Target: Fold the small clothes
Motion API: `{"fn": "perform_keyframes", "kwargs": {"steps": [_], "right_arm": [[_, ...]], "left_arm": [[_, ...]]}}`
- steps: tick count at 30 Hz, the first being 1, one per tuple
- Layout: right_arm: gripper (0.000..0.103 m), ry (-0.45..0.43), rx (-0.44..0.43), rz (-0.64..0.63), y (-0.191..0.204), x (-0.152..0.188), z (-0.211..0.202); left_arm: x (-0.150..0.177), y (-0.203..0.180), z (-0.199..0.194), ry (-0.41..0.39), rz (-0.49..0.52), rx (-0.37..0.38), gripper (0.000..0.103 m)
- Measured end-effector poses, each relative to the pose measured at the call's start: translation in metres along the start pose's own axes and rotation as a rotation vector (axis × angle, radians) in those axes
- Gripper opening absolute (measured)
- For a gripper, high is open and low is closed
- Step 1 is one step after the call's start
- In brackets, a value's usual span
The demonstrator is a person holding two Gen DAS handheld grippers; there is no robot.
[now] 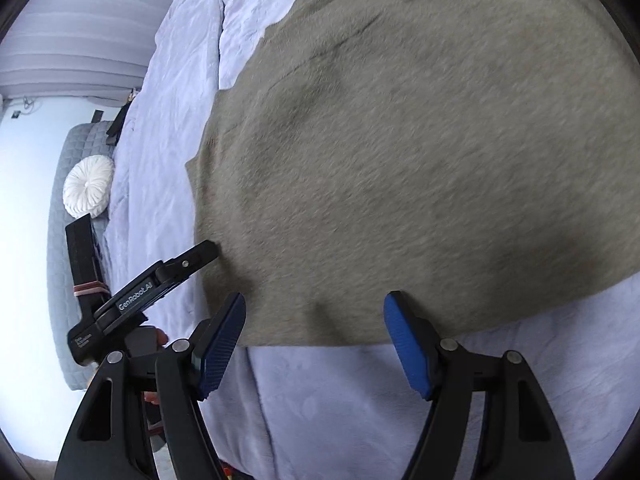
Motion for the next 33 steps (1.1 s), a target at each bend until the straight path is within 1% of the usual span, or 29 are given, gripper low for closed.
{"fn": "perform_keyframes", "kwargs": {"steps": [4, 6, 8, 10, 13, 14, 16, 18, 20, 21, 22, 23, 24, 26, 29, 31, 33], "right_arm": [[0.076, 0.033, -0.077, 0.077, -0.003, 0.014, 0.012], [0.076, 0.047, -0.099, 0.107, -0.004, 0.020, 0.015], [0.076, 0.060, -0.140, 0.161, -0.009, 0.028, 0.019], [0.076, 0.069, -0.186, 0.222, -0.015, 0.035, 0.024], [0.077, 0.062, -0.220, 0.291, -0.025, 0.042, 0.035], [0.077, 0.053, -0.236, 0.311, -0.027, 0.042, 0.039], [0.077, 0.026, -0.287, 0.351, -0.029, 0.036, 0.048], [0.078, 0.004, -0.339, 0.395, -0.027, 0.029, 0.058], [0.078, -0.004, -0.382, 0.433, -0.023, 0.022, 0.066], [0.075, -0.004, -0.397, 0.446, -0.021, 0.018, 0.069], [0.067, 0.002, -0.409, 0.456, -0.019, 0.016, 0.073], [0.034, 0.007, -0.422, 0.462, -0.017, 0.013, 0.075], [0.013, 0.015, -0.432, 0.465, -0.014, 0.010, 0.077], [0.011, 0.013, -0.488, 0.450, -0.009, 0.003, 0.070], [0.011, -0.006, -0.567, 0.376, 0.007, -0.004, 0.050], [0.011, -0.005, -0.596, 0.322, 0.019, -0.006, 0.042], [0.011, 0.001, -0.602, 0.287, 0.026, -0.007, 0.037]], "left_arm": [[-0.004, 0.013, 0.002, 0.000, -0.010, 0.025, 0.102], [-0.003, 0.021, -0.004, -0.030, -0.034, 0.049, 0.102], [-0.006, 0.038, -0.007, -0.052, -0.090, 0.108, 0.102], [-0.009, 0.054, -0.007, -0.051, -0.142, 0.176, 0.102], [-0.007, 0.063, -0.002, -0.042, -0.157, 0.228, 0.102], [-0.008, 0.063, 0.001, -0.031, -0.154, 0.271, 0.102], [0.003, 0.056, 0.001, -0.010, -0.169, 0.351, 0.102], [0.002, 0.050, 0.005, 0.006, -0.183, 0.429, 0.102], [-0.002, 0.039, 0.006, 0.006, -0.173, 0.464, 0.102], [-0.004, 0.035, 0.007, 0.006, -0.169, 0.477, 0.102], [-0.007, 0.033, 0.007, 0.008, -0.167, 0.493, 0.102], [-0.009, 0.032, 0.007, 0.012, -0.167, 0.509, 0.102], [-0.012, 0.029, 0.008, 0.014, -0.169, 0.528, 0.102], [-0.016, 0.025, 0.005, 0.015, -0.174, 0.584, 0.102], [-0.028, 0.015, 0.003, 0.014, -0.172, 0.681, 0.102], [-0.032, 0.008, 0.004, 0.028, -0.160, 0.727, 0.102], [-0.039, -0.005, 0.008, 0.050, -0.137, 0.772, 0.102]]}}
Point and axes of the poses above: each gripper's, at about its wrist camera, not at the fingertips, and z roughly the way its jaws point, y to its left, x to its underside, the point moved 3 cm from there along z, roughly the way its jaws point, and after that the axes turned 6 degrees about z, right-handed, at the moved point
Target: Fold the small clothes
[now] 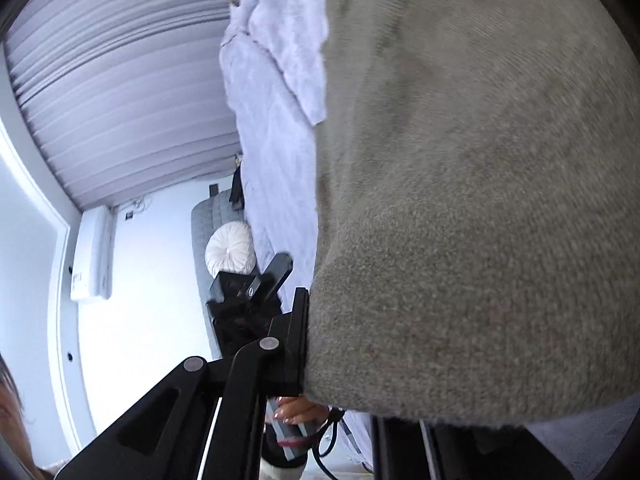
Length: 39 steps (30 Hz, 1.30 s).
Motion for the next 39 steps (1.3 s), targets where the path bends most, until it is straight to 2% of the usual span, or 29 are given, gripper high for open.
{"fn": "perform_keyframes", "kwargs": {"steps": [3, 6, 7, 8, 9, 10, 11, 15, 17, 19, 21, 23, 25, 27, 29, 32, 35, 38, 39], "right_arm": [[0.011, 0.023, 0.028, -0.015, -0.002, 0.002, 0.005], [0.011, 0.054, 0.098, -0.026, -0.013, 0.008, 0.010], [0.011, 0.073, 0.151, -0.041, -0.018, 0.011, 0.014], [0.013, 0.096, 0.225, -0.061, -0.022, 0.016, 0.018], [0.013, 0.122, 0.296, -0.080, -0.026, 0.020, 0.021], [0.015, 0.143, 0.348, -0.096, -0.030, 0.019, 0.019], [0.020, 0.167, 0.391, -0.117, -0.033, 0.018, 0.014], [0.042, 0.180, 0.466, -0.225, -0.017, 0.017, -0.010], [0.042, 0.140, 0.483, -0.279, -0.001, 0.007, -0.025], [0.042, 0.043, 0.520, -0.353, 0.013, -0.007, -0.045], [0.030, -0.049, 0.606, -0.419, 0.024, -0.026, -0.057], [0.022, -0.097, 0.682, -0.458, 0.032, -0.049, -0.055], [0.020, -0.119, 0.724, -0.489, 0.037, -0.063, -0.049], [0.018, -0.095, 0.767, -0.526, 0.031, -0.071, -0.033], [0.017, -0.042, 0.870, -0.551, 0.010, -0.075, -0.017], [0.016, -0.028, 0.961, -0.670, 0.005, -0.068, -0.004], [0.017, -0.019, 0.977, -0.713, 0.011, -0.063, 0.000], [0.017, 0.008, 0.866, -0.650, 0.015, -0.071, -0.017], [0.017, 0.013, 0.803, -0.598, 0.016, -0.076, -0.028]], "left_arm": [[-0.006, -0.008, 0.019, 0.034, 0.005, 0.000, 0.102], [-0.010, -0.014, 0.033, 0.052, 0.048, -0.096, 0.101], [-0.009, -0.015, 0.036, 0.055, 0.058, -0.141, 0.089], [-0.008, -0.013, 0.038, 0.062, 0.071, -0.182, 0.071], [-0.007, -0.011, 0.040, 0.073, 0.086, -0.230, 0.062], [-0.006, -0.009, 0.041, 0.082, 0.102, -0.274, 0.048], [-0.005, -0.009, 0.041, 0.084, 0.116, -0.296, 0.044], [-0.004, -0.009, 0.040, 0.073, 0.111, -0.308, 0.044], [-0.004, -0.011, 0.043, 0.061, 0.108, -0.334, 0.044], [-0.003, -0.013, 0.044, 0.058, 0.121, -0.366, 0.044], [-0.002, -0.015, 0.045, 0.058, 0.140, -0.396, 0.044], [-0.002, -0.018, 0.045, 0.050, 0.154, -0.423, 0.042], [-0.001, -0.020, 0.044, 0.035, 0.169, -0.442, 0.035], [0.000, -0.023, 0.040, 0.012, 0.169, -0.457, 0.027], [0.001, -0.028, 0.034, -0.013, 0.159, -0.465, 0.018], [0.001, -0.041, 0.024, -0.059, 0.149, -0.440, 0.017], [-0.001, -0.061, 0.020, -0.093, 0.146, -0.414, 0.017], [-0.005, -0.089, 0.017, -0.097, 0.156, -0.348, 0.017], [-0.008, -0.102, 0.021, -0.090, 0.175, -0.332, 0.017]]}}
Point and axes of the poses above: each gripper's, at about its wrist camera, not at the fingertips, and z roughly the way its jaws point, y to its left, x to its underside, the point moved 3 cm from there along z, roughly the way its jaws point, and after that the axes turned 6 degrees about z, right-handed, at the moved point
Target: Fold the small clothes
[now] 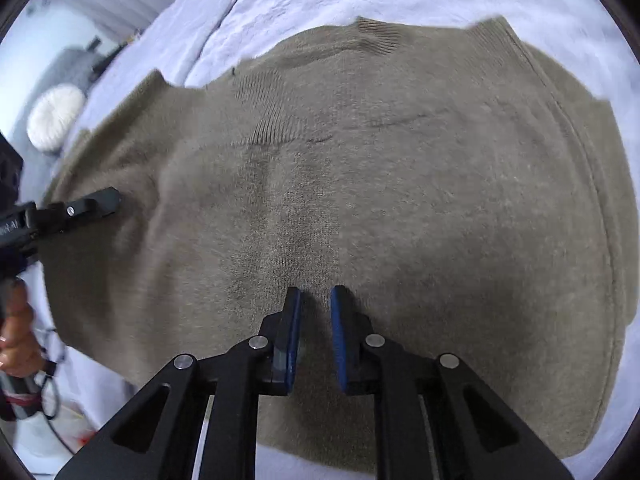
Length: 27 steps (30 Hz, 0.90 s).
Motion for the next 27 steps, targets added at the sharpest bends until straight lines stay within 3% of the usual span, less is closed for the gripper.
{"fn": "perform_keyframes", "kwargs": {"steps": [7, 11, 15, 16, 19, 23, 27], "right_arm": [[0.027, -0.105, -0.153, 0.174, -0.069, -0.007, -0.061], [0.036, -0.117, -0.260, 0.283, -0.109, -0.005, -0.073], [0.036, -0.078, -0.361, 0.400, -0.135, 0.002, -0.055], [0.036, -0.071, -0.399, 0.433, -0.140, 0.004, -0.048], [0.036, -0.075, -0.474, 0.492, -0.146, 0.008, -0.041], [0.040, -0.065, -0.522, 0.525, -0.154, 0.004, -0.040], [0.052, -0.094, -0.582, 0.591, -0.162, 0.004, -0.045]], "left_arm": [[-0.037, -0.122, 0.029, 0.015, 0.228, 0.052, 0.017], [-0.036, -0.179, 0.092, 0.077, 0.379, 0.007, 0.018], [-0.018, -0.196, 0.145, 0.177, 0.454, -0.122, 0.019], [-0.015, -0.197, 0.146, 0.174, 0.457, -0.123, 0.027], [-0.013, -0.202, 0.131, 0.124, 0.433, -0.059, 0.071], [-0.019, -0.214, 0.104, 0.058, 0.492, -0.025, 0.075], [-0.021, -0.205, 0.077, -0.018, 0.470, -0.045, 0.075]]}}
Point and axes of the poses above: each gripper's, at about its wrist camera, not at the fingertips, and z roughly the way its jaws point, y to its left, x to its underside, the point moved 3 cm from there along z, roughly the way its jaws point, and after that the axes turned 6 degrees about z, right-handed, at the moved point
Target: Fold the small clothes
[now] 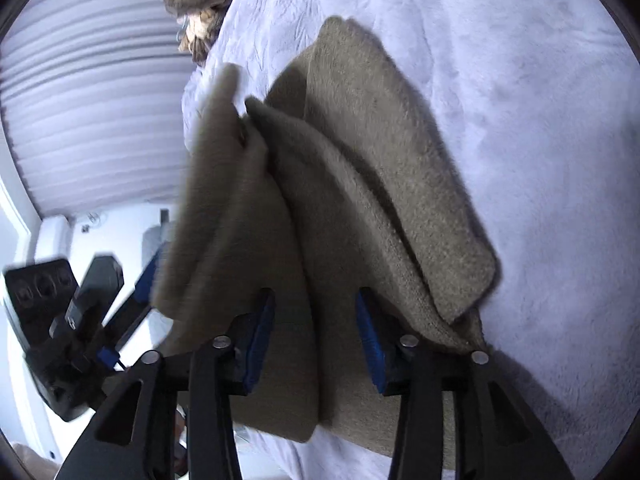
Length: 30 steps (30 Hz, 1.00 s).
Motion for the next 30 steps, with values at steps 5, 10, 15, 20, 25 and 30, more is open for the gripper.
{"fn": "perform_keyframes", "kwargs": {"steps": [5, 10, 15, 20, 25, 30], "right_arm": [[0.071, -0.049, -0.235, 0.196, -0.019, -0.013, -0.012], [0.074, -0.004, -0.337, 0.221, -0.012, -0.026, -0.003], [0.039, 0.063, -0.121, 0.077, 0.015, -0.040, 0.016], [0.019, 0.006, 0.076, -0.209, 0.062, -0.029, 0.011], [0.019, -0.085, 0.117, -0.252, 0.058, -0.012, -0.021], [0.020, -0.068, 0.274, -0.226, 0.012, -0.017, -0.012]], "left_arm": [[0.031, 0.061, -0.002, 0.036, -0.177, -0.145, 0.075], [0.072, 0.105, 0.009, 0.100, -0.298, -0.252, 0.075], [0.087, 0.111, 0.014, 0.091, -0.330, -0.262, 0.075], [0.075, 0.092, 0.004, 0.038, -0.277, -0.198, 0.075], [0.079, 0.083, 0.023, 0.092, -0.249, -0.159, 0.075], [0.091, 0.089, 0.034, 0.118, -0.302, -0.161, 0.086]]}}
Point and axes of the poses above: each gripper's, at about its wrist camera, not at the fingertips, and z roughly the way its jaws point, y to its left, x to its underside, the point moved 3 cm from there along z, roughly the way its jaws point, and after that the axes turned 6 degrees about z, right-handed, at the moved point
